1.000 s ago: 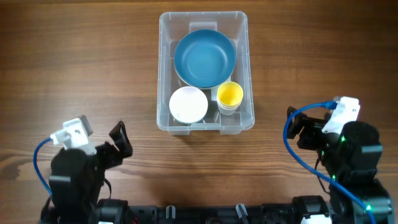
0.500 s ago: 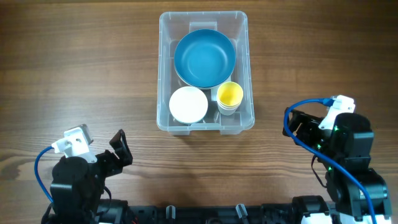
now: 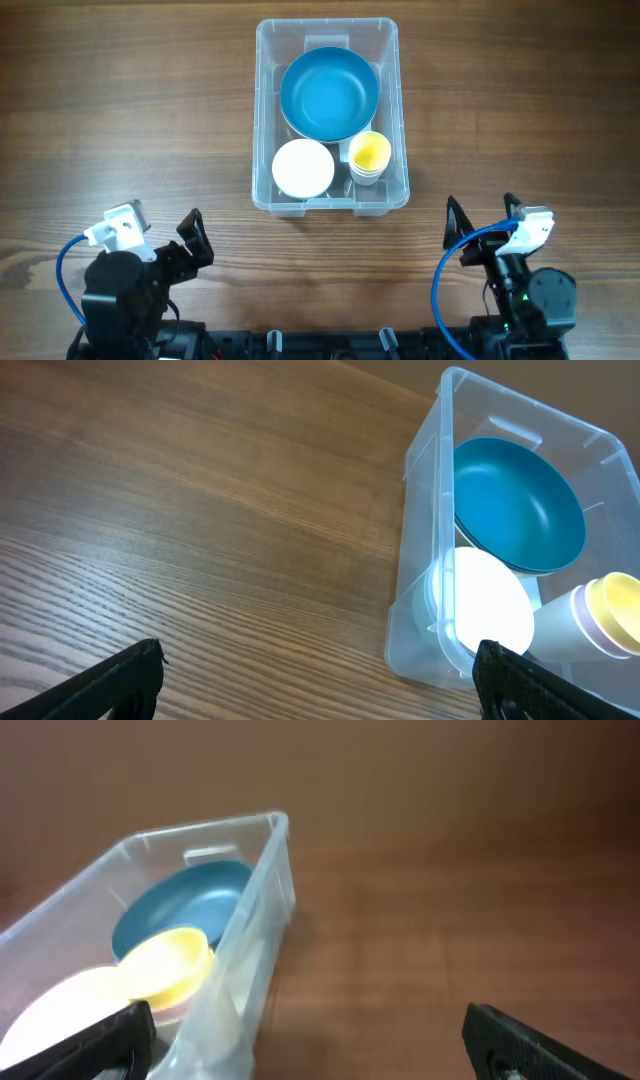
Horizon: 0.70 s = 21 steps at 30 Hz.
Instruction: Pack container
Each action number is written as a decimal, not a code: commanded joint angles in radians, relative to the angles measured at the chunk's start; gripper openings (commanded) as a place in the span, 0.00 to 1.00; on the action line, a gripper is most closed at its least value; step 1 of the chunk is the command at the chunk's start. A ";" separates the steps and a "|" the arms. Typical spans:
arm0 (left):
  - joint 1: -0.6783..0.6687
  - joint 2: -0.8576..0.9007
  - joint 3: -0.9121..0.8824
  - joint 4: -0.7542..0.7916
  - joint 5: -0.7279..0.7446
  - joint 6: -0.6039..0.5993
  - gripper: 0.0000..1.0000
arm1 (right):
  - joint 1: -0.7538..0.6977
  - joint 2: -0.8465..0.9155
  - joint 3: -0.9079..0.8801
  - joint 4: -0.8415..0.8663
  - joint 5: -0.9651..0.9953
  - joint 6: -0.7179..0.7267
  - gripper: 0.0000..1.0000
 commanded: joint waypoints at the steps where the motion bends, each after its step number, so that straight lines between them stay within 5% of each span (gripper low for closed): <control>1: -0.006 -0.006 -0.005 0.002 0.009 -0.009 1.00 | 0.000 -0.018 -0.089 0.174 -0.017 -0.048 1.00; 5: -0.005 -0.006 -0.005 0.003 0.009 -0.009 1.00 | 0.000 -0.019 -0.243 0.543 -0.014 -0.097 1.00; 9: -0.005 -0.006 -0.005 0.003 0.009 -0.009 1.00 | 0.000 -0.019 -0.262 0.411 -0.022 -0.165 1.00; 21: -0.005 -0.006 -0.005 0.003 0.009 -0.009 1.00 | 0.000 -0.011 -0.262 0.416 -0.021 -0.155 1.00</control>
